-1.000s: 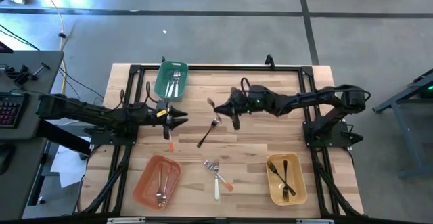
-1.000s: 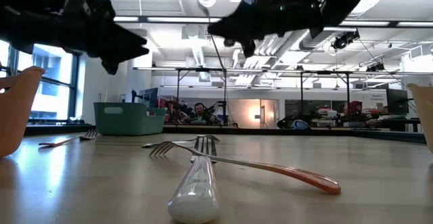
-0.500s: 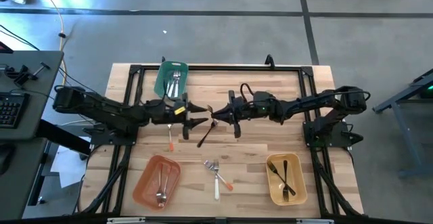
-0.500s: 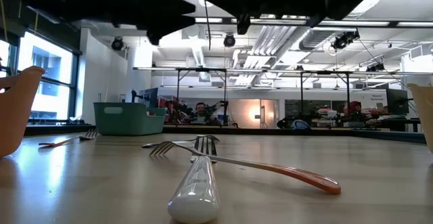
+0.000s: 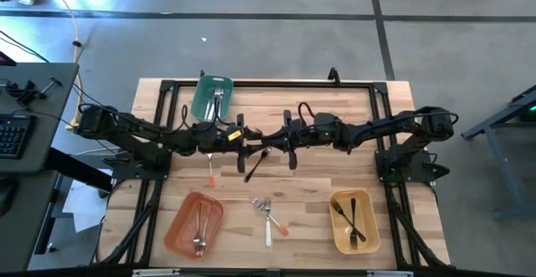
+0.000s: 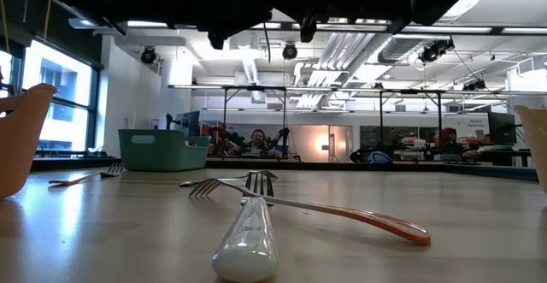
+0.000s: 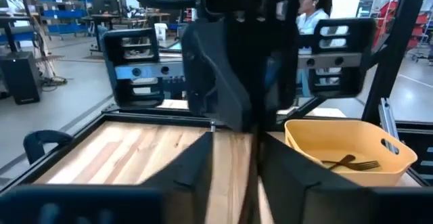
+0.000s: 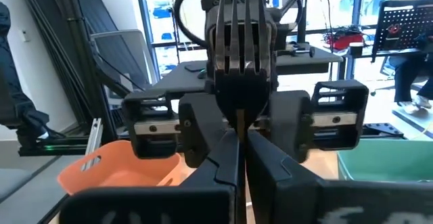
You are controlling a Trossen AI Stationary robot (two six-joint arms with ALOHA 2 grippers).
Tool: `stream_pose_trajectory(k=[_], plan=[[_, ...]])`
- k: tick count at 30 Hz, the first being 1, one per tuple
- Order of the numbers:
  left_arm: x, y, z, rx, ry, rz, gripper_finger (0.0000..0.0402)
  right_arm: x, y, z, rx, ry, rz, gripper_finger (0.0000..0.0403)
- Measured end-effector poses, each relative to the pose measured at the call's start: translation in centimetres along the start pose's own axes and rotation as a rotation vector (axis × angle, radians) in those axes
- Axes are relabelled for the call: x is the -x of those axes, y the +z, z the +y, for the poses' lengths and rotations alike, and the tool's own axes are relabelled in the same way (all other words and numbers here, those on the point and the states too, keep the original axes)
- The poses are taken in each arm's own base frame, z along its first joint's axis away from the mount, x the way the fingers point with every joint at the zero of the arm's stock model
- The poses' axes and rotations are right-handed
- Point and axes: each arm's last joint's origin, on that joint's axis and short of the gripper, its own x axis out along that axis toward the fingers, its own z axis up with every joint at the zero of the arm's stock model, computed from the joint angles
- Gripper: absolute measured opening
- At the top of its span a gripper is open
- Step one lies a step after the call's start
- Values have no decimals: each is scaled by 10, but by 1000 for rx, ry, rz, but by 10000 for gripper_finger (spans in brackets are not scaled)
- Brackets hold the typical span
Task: Sort silverware by color (type)
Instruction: Put the black fork into the yellow bin
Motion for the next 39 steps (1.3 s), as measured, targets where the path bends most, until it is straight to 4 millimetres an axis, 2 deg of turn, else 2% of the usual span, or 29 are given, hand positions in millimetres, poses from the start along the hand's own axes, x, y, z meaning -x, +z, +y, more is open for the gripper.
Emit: stream_pose_trajectory(k=[4,5,10,16,20,23,27,33,37,39], plan=[[1,1,-1,-14,-46,-5,22,0,0,0,10,3,-1,0],[1,1,-1,-12,-61,-3,13,0,0,1,24,5,0,0],[6,3,-5,0,-103,49,7,-1,-1,6,58,8,1,16],[26,14,-13,30,-71,241,4,0,0,2,53,-103,12,89],[45,26,-27,66,-88,400,3,6,6,-6,48,-138,30,126],[59,36,-45,84,-114,528,3,11,9,-10,44,-153,66,131],[79,49,-70,167,-119,719,3,15,11,-10,62,-214,98,117],[104,61,-108,302,-113,948,3,16,9,-10,74,-226,134,59],[109,61,-137,250,-192,979,3,18,7,-8,76,-223,170,15],[105,60,-149,187,-192,913,3,18,4,-4,80,-209,207,4]])
